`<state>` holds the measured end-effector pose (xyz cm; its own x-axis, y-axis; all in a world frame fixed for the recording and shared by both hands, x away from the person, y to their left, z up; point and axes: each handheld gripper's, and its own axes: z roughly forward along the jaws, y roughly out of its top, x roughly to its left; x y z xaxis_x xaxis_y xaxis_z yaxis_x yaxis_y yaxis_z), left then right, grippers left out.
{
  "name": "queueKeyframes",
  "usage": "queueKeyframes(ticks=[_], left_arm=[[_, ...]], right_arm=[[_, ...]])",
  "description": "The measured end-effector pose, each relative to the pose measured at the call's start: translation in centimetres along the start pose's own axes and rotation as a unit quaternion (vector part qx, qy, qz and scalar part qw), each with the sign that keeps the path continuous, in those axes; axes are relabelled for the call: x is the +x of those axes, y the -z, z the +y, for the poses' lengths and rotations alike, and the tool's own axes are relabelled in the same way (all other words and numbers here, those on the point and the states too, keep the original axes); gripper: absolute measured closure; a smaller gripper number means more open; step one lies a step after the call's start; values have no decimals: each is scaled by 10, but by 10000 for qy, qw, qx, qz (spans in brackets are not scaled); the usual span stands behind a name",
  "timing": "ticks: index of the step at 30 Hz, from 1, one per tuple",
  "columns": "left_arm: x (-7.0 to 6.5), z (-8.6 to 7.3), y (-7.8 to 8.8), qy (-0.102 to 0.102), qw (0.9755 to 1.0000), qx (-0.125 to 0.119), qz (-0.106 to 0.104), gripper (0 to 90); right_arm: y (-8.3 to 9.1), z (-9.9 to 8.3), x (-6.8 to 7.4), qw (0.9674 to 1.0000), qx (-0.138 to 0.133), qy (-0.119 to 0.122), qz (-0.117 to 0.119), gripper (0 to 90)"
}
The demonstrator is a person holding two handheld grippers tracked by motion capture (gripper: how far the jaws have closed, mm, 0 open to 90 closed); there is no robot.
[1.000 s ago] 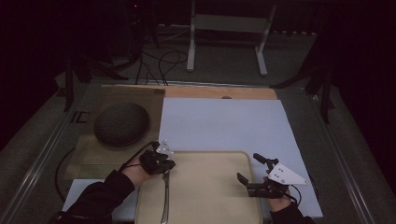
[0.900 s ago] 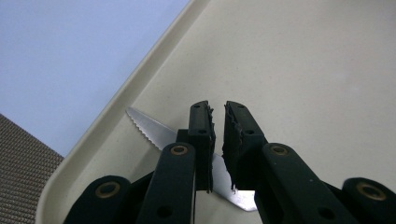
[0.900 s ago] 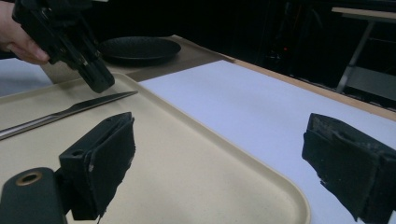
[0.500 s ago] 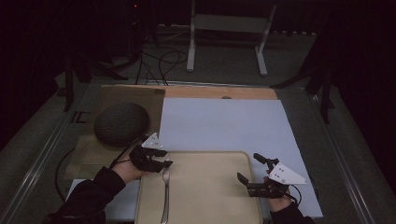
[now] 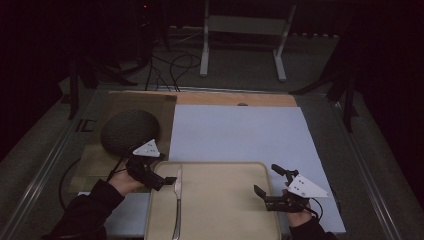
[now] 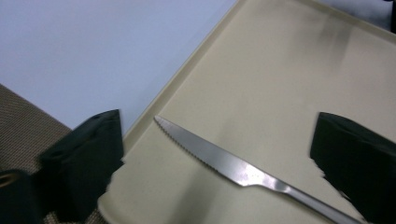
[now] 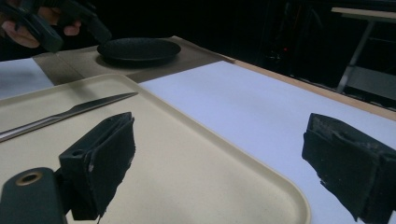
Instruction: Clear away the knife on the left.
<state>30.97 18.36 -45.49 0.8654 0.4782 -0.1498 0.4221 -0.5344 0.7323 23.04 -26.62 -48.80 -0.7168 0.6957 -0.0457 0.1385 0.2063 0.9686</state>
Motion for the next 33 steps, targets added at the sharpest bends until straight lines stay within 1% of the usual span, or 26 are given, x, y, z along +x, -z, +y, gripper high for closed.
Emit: queueKeyframes(ticks=[1, 2, 3, 4, 6, 9, 11, 12, 16, 17, 18, 21, 23, 27, 30, 31, 33], left_arm=[[2, -2, 3, 38, 10000, -43, 15, 5], [4, -3, 5, 73, 9999, -68, -75, 0], [5, -6, 8, 71, 9999, -132, -6, 0], [5, -8, 11, 16, 9996, -226, 142, 0], [9, -13, 16, 49, 9996, -281, 58, 0], [12, -20, 22, 60, 9995, -299, 61, 0], [13, -26, 27, 88, 9990, -425, 105, 0], [13, -29, 29, 104, 9988, -448, 137, 0], [17, -41, 40, 211, 9972, -696, 174, 0], [18, -44, 42, 233, 9967, -746, 205, 0], [19, -48, 45, 240, 9962, -793, 282, 0], [22, -57, 53, 387, 9936, -991, 389, 0], [23, -64, 59, 424, 9916, -1137, 453, 0], [28, -78, 68, 587, 9883, -1284, 574, 0], [29, -90, 75, 701, 9845, -1476, 640, 0], [30, -93, 77, 736, 9835, -1513, 660, 0], [30, -99, 81, 770, 9809, -1631, 735, 0]], right_arm=[[0, 0, 0, 10000, 3, -3, 1, 91], [0, 0, 0, 10000, 6, 3, -3, 91], [0, 0, 0, 10000, 5, 0, -2, 91], [0, 0, 0, 10000, 3, -5, 0, 91], [0, 0, 0, 10000, 6, -1, -4, 91], [0, 0, 0, 10000, 19, 16, -4, 91], [0, 0, 0, 10000, 18, 14, 2, 91], [0, 0, 0, 10000, 13, 13, -2, 91], [-1, 0, 1, 10000, 23, 37, 3, 91], [-1, 0, 1, 10000, 33, 34, 6, 91], [-1, 0, 1, 10000, 35, 33, 9, 91], [-1, 0, 1, 10000, 26, 43, 5, 91], [-1, 0, 1, 10000, 25, 34, 3, 91], [-1, 0, 1, 10000, 34, 39, 6, 91], [0, 0, 1, 10000, 24, 61, -4, 91], [0, 0, 1, 10000, 19, 70, -9, 91], [0, 0, 0, 9999, 49, 120, -53, 91]])
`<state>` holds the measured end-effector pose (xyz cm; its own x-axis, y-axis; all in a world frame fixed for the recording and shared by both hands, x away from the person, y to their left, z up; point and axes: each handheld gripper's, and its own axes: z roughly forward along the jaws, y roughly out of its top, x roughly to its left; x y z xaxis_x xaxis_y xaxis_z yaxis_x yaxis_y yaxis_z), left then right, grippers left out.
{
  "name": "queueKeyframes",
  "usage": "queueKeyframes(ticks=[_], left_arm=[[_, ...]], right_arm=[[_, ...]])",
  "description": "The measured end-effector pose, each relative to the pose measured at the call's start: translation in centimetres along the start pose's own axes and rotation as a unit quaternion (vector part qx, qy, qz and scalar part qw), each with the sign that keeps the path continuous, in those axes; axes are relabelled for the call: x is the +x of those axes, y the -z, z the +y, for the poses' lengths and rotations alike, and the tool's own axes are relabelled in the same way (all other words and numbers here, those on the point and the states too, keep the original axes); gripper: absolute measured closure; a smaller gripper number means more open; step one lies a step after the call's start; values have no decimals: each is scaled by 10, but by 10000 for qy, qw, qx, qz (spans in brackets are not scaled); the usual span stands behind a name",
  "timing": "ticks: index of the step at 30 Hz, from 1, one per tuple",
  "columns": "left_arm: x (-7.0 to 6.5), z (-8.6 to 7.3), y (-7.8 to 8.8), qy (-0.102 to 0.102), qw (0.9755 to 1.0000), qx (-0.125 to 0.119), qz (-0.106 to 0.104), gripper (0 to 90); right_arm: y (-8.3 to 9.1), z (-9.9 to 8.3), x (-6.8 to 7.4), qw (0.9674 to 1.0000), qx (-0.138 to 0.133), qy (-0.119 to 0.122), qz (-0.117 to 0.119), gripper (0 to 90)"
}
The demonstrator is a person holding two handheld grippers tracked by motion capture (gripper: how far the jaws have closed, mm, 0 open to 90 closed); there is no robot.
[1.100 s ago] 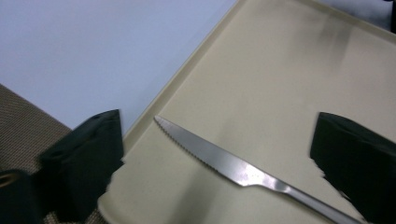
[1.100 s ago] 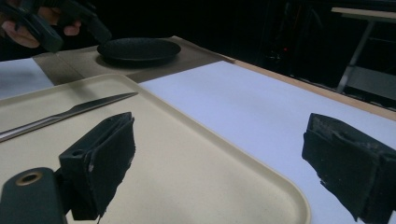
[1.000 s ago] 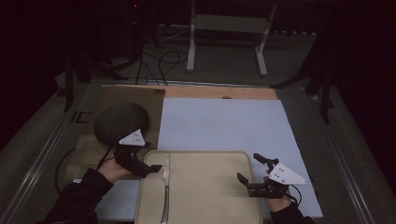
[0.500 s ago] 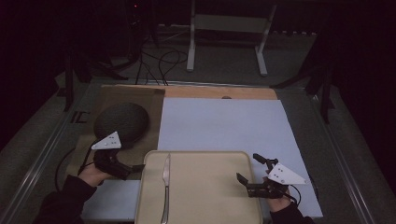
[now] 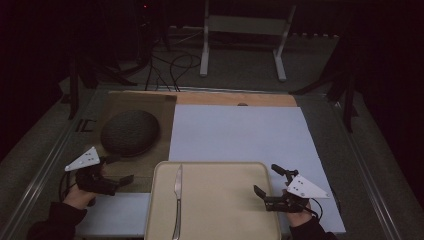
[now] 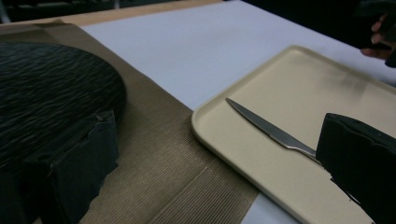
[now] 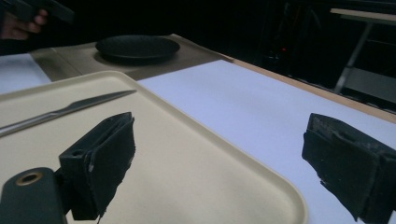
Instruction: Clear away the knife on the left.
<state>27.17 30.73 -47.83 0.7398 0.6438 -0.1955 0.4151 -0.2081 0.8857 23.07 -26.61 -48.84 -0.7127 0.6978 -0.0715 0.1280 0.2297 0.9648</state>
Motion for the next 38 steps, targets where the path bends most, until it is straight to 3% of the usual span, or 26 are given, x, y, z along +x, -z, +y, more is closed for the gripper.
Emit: queueKeyframes(ticks=[6, 10, 18, 21, 26, 38], left_arm=[[2, -12, 10, 113, 9997, -160, 111, 0], [0, -18, 12, 78, 9995, -151, 268, 0], [-6, -34, 14, 79, 9961, -350, 811, 0], [-6, -37, 15, -4, 9962, -461, 739, 0], [-7, -39, 14, -65, 9969, -357, 701, 0], [-7, -40, 11, -1, 9978, -350, 559, 0]], right_arm=[[0, -2, -2, 10000, 43, -12, -76, 91], [0, -3, -6, 9998, 92, -41, -191, 91], [0, -7, -10, 9990, 260, -171, -325, 91], [1, -9, -12, 9989, 262, -207, -324, 91], [3, -11, -17, 9980, 243, -422, -392, 91], [2, -11, -16, 9972, 348, -286, -592, 91]])
